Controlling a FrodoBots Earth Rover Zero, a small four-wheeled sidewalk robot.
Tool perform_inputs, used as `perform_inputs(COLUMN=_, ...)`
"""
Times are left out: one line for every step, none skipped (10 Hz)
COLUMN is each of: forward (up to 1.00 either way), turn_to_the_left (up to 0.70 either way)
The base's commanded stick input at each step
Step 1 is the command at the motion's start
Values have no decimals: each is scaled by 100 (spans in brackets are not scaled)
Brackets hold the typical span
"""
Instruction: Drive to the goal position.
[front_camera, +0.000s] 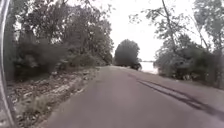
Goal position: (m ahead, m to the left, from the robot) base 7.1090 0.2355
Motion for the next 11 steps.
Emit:
perform_inputs(forward=70, turn_to_the_left=0)
perform_inputs(forward=70, turn_to_the_left=0)
perform_inputs(forward=70, turn_to_the_left=0)
perform_inputs(forward=70, turn_to_the_left=0)
perform_inputs(forward=70, turn_to_the_left=0)
perform_inputs(forward=70, turn_to_the_left=0)
perform_inputs(forward=70, turn_to_the_left=0)
perform_inputs(forward=70, turn_to_the_left=0)
perform_inputs(forward=70, turn_to_the_left=0)
perform_inputs(forward=70, turn_to_the_left=0)
perform_inputs(forward=70, turn_to_the_left=0)
